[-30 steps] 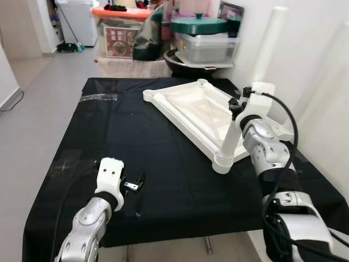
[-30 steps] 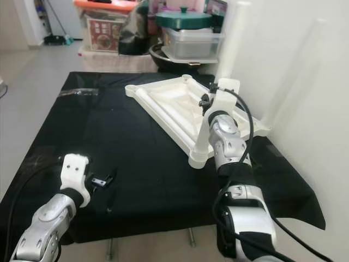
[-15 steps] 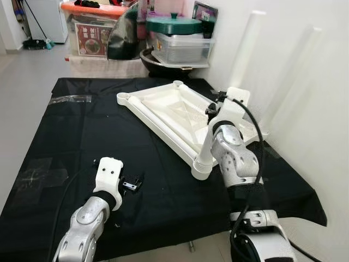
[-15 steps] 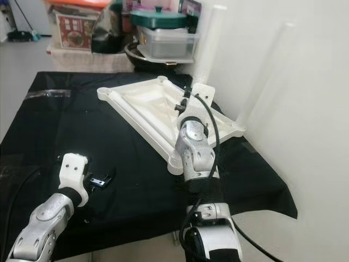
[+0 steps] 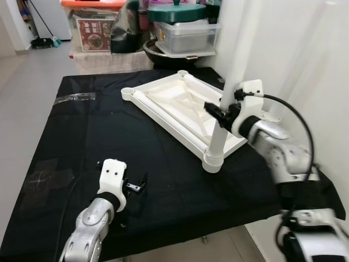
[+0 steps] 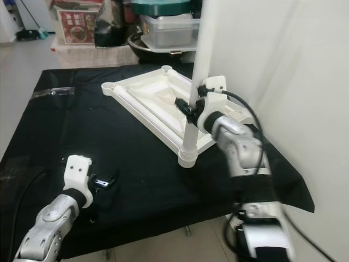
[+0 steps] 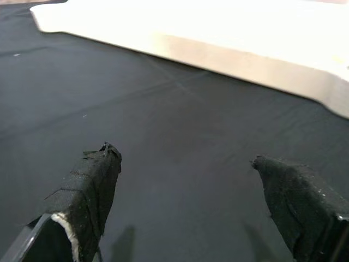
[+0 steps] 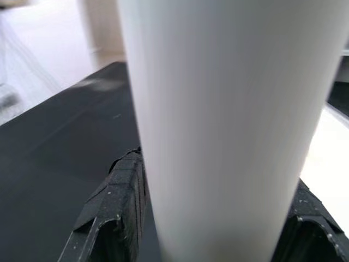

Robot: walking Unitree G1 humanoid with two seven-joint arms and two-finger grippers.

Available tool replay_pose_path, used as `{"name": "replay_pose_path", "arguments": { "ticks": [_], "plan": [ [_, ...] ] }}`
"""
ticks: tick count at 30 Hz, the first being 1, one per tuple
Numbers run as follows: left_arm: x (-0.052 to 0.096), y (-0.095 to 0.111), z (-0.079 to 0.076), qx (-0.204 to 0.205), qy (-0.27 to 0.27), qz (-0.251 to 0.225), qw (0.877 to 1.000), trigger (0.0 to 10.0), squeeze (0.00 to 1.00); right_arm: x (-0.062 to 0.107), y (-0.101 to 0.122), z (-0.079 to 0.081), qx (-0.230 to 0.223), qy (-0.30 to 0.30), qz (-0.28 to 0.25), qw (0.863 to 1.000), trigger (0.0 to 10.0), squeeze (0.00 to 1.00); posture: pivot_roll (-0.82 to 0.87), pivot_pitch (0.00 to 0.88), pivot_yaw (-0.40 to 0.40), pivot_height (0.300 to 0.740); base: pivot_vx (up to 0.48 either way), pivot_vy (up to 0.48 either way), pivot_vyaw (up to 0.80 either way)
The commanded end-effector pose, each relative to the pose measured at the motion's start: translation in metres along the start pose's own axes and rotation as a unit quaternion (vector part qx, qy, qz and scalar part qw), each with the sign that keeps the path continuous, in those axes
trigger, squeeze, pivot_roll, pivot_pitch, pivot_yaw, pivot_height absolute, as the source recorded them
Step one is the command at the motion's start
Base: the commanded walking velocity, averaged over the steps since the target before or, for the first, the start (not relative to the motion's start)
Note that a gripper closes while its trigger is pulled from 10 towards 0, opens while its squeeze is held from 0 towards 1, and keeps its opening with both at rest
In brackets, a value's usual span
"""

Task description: Building children table

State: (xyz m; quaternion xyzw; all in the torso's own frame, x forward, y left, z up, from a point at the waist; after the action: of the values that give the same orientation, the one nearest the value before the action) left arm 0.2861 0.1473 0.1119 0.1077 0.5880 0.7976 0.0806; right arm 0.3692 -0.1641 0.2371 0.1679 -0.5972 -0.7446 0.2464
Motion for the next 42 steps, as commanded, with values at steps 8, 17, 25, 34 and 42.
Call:
{"name": "replay_pose_path", "arguments": {
  "ticks": [8,17,25,34,42],
  "plan": [
    [0.0,-0.002,0.0,-0.006,-0.003,0.001,1.0,10.0,0.0,-0.012,-0.007,-0.011,0.04,0.104,0.061,0.992,10.0,0.0,0.02,0.0,-0.08,0.74,0.0,0.0,0.0],
    [0.001,-0.001,0.002,-0.009,0.003,-0.001,1.0,10.0,0.0,-0.025,0.006,-0.017,0.034,0.092,0.026,0.995,0.0,0.0,0.05,0.0,-0.1,0.74,0.0,0.0,0.0],
    [0.005,-0.003,0.002,-0.011,0.001,0.004,1.0,10.0,0.0,-0.022,-0.021,-0.054,-0.007,-0.205,-0.009,0.979,0.0,0.0,0.04,0.0,-0.088,0.74,0.0,0.0,0.0],
    [0.003,-0.001,0.0,-0.01,-0.01,0.003,1.0,10.0,0.0,-0.011,-0.085,0.01,-0.082,-0.369,-0.041,0.925,0.0,0.0,0.03,0.0,-0.062,0.74,0.0,0.0,0.0],
    [0.001,-0.001,0.001,-0.012,-0.015,0.003,1.0,10.0,0.0,-0.023,-0.07,0.026,-0.093,-0.318,-0.054,0.942,10.0,0.0,0.02,0.0,-0.059,0.74,0.0,0.0,0.0]
  ]
}}
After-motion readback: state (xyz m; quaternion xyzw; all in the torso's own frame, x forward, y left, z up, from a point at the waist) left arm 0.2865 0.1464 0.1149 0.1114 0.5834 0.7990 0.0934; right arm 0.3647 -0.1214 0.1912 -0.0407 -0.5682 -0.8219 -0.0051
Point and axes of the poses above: a point about 5 cm out from each wrist's last joint towards the gripper, its own x axis pointing back from the gripper into the wrist, its own y axis along the axis of the wrist's last joint, z = x × y, the point moved 1 cm from there along -x, pointing out of the wrist towards the gripper, and after that the axes turned 14 degrees about -x, right-handed, at the moved point
